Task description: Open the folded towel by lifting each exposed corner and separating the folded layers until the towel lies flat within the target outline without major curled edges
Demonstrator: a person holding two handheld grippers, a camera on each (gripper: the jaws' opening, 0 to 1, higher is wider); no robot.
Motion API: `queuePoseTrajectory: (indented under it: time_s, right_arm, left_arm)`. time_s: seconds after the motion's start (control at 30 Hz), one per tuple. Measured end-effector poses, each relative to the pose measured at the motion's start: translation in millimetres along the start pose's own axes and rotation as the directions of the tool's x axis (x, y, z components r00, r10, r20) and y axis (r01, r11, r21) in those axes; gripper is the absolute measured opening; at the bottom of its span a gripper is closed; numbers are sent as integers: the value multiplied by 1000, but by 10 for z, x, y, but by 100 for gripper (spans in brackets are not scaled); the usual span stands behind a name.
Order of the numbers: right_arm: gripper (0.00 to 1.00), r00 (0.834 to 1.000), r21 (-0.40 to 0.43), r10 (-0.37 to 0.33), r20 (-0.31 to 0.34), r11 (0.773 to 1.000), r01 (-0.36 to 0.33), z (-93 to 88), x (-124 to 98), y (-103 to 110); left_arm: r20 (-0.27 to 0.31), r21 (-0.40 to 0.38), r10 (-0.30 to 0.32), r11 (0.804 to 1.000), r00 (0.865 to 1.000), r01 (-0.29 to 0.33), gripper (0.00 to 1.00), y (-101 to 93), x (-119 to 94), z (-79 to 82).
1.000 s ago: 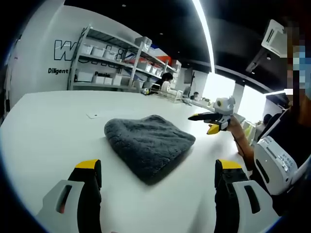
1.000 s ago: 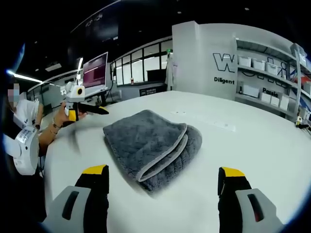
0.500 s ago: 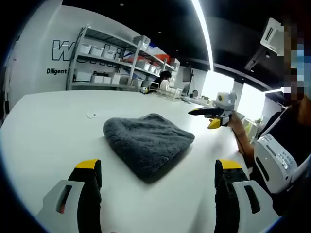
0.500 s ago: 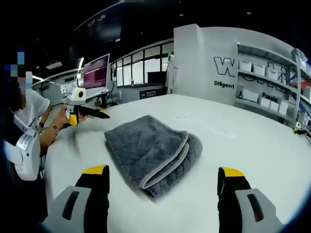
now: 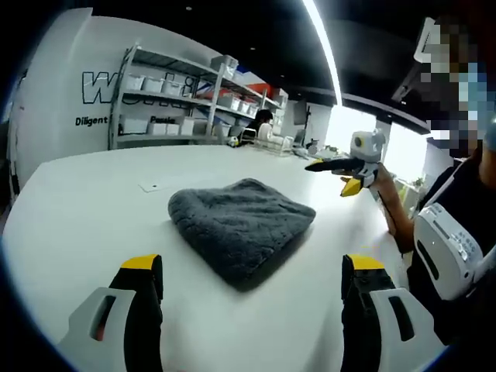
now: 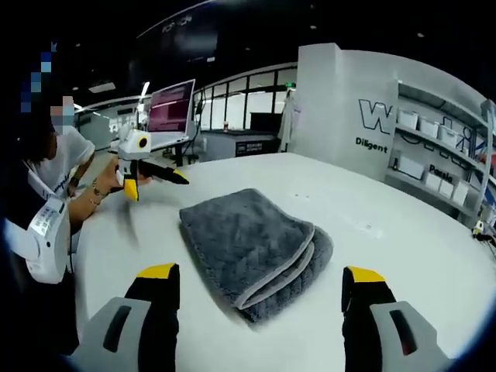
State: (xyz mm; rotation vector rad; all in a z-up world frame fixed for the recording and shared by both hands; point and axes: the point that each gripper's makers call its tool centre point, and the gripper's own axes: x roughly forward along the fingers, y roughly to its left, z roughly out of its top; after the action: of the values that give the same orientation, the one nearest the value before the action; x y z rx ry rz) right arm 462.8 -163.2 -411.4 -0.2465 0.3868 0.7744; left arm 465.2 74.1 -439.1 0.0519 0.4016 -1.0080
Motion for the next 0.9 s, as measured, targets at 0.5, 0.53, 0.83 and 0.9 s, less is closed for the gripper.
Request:
queuePoseTrajectory:
  time_s: [0.5, 0.53, 0.83, 0.9]
  right_arm:
    - [91, 999, -66, 35, 1, 997, -35, -33, -189, 80]
    - [91, 999, -74, 38, -9, 996, -39, -59, -208, 77]
    - [90, 999, -100, 35, -13, 994, -36, -141, -387, 5]
    - [90, 1000, -100, 27, -6, 995, -27, -144, -419, -20]
  left_arm:
    - [-79, 81, -23, 996, 997, 29, 94, -378, 536, 140]
    - [-74, 84, -27, 996, 997, 33, 94, -413, 581, 172]
    - [-84, 151, -17, 988, 996, 29, 90, -758, 1091, 346]
    - [-69, 177, -76, 980, 995, 87, 90, -920, 1192, 406]
